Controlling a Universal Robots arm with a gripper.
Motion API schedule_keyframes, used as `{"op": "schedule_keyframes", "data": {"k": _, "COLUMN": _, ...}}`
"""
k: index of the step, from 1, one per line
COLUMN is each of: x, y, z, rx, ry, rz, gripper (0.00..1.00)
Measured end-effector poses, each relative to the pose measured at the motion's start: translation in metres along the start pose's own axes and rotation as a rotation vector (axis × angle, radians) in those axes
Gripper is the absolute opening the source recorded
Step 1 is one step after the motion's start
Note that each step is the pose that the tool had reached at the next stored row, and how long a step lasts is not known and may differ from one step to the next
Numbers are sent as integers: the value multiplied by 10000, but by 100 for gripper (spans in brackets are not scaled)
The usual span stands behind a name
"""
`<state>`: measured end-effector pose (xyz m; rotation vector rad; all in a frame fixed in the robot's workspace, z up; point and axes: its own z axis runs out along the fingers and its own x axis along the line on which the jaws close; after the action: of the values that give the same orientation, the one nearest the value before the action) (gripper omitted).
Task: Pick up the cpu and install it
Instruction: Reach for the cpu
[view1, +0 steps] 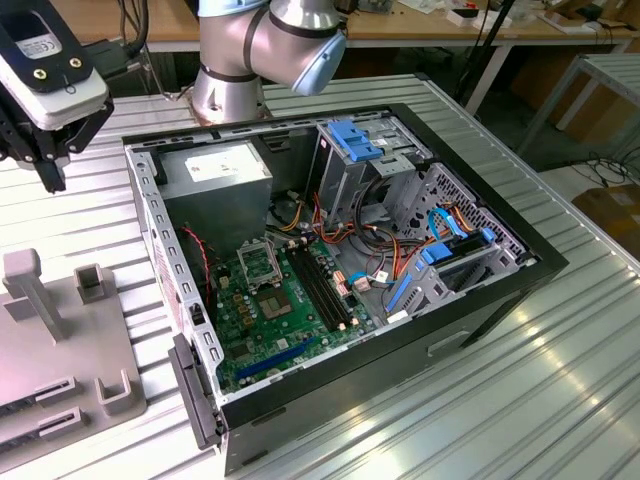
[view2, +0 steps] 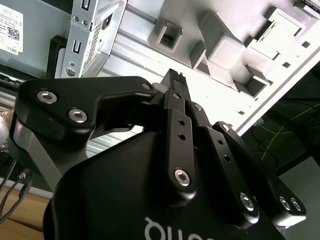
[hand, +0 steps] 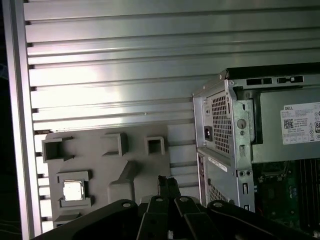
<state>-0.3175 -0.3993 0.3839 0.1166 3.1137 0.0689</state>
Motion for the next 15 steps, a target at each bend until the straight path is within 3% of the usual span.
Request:
{"op": "schedule_keyframes", "data": {"k": 4, "x": 39, "y": -5, "z": 1, "rx": 1, "ry": 1, "rz": -1, "gripper": 11}}
{"op": "schedule_keyframes", "data": {"k": 15, "x": 46, "y": -5, "z": 1, "rx": 1, "ry": 1, "rz": 0, "gripper": 11}}
